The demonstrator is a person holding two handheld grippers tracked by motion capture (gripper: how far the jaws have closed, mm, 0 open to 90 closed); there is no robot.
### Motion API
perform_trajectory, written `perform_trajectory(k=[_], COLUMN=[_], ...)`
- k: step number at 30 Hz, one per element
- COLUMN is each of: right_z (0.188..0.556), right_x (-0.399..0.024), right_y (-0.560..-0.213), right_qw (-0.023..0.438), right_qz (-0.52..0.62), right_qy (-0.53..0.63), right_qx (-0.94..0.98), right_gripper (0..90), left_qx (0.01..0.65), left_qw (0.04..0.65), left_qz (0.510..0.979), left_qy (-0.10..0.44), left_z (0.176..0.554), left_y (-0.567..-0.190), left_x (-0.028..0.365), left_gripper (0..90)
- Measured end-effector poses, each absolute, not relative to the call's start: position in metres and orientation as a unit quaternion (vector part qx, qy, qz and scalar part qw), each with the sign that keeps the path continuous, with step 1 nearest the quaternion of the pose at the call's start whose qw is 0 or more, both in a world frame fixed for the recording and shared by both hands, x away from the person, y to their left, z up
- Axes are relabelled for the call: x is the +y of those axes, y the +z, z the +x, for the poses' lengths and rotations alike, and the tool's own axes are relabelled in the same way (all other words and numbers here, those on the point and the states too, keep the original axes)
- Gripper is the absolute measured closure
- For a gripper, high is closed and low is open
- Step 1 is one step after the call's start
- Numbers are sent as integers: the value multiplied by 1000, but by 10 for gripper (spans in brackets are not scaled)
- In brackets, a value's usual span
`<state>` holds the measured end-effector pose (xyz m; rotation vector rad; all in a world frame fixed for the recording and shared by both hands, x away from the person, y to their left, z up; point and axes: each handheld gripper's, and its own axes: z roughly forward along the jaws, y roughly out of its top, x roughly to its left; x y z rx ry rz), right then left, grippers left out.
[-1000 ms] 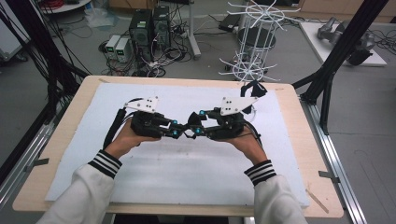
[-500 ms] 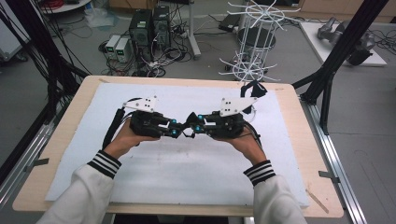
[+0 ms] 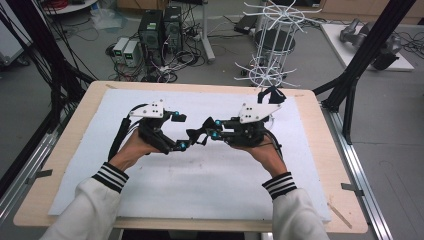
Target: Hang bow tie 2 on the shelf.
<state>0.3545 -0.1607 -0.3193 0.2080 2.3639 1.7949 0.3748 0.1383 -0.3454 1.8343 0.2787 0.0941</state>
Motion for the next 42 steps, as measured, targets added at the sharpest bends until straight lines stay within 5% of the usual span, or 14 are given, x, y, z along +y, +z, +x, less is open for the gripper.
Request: perform_trajectory(k=[42], right_z=[347], right_x=[-213], right_y=[-301], right_qw=[177], right_qz=[164], right_qy=[648], right_qx=[723], right_gripper=[802], left_qx=[203], left_qw=[603], left_qz=[759], left_qy=[139], left_z=[341], left_y=[-374], left_x=[206], left_gripper=[44])
